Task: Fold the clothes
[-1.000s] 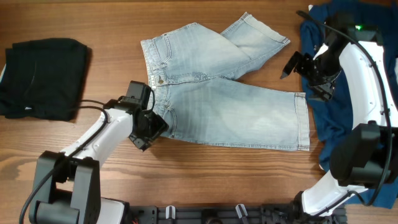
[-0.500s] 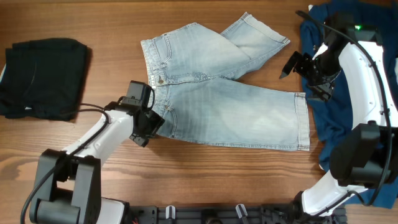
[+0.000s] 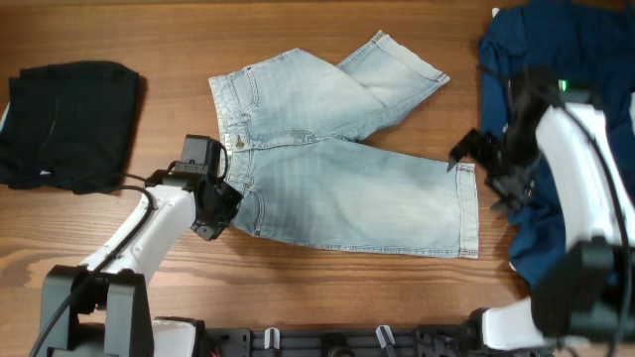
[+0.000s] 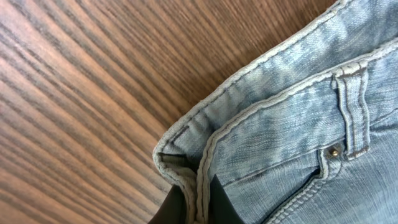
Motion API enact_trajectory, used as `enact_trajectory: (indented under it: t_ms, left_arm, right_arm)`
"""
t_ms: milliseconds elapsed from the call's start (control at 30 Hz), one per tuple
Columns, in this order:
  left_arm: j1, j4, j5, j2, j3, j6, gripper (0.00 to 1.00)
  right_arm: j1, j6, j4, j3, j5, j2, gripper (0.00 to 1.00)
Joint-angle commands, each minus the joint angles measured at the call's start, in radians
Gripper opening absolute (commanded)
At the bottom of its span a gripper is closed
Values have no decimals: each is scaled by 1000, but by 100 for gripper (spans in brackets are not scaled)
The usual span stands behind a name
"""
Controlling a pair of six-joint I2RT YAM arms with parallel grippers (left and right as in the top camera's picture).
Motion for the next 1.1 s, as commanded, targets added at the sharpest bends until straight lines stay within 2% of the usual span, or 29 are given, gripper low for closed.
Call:
enact_trajectory:
  t_ms: [0,133,267,400,500,567,633,800,833,967,1067]
  left_arm:
    - [7,-11,-13,-16,-11,20,4]
    - [7,-14,-13,-16,-11,46,5]
    - [7,-15,-13,-16,-11,46,5]
    - [7,-23,-13,-16,-11,46,5]
    - [7,-38,-13,-16,-11,46,6]
    - [7,-47,-13,-16,-11,46,5]
    - [7,-64,-13,-16,-11,46,5]
    - [7,-106,-14,-16,-11,46,4]
    - [7,-113,-14,-16,-11,46,4]
    - [7,-128,-13,-16,-11,47,4]
    - [7,-143,85,-61,-9,179,4]
  right_arm:
    - [18,90,42,-209,-90,-153,100]
    - [26,264,180,-496,-80,-283,100]
    - [25,378,481,-719,-50,-294,100]
    - [25,422,575,-763,56,-294,99]
    - [25,422,578,-763,103,-294,82]
    - [25,422,575,-763,103,-294,75]
    - [25,438,576,-763,105,-294,61]
    - [25,450,595,-763,108,-294,20]
    - [25,444,596,-763,108,-294,4]
    - [25,412,591,-763,103,-294,4]
    - [25,287,594,-726,95,-297,4]
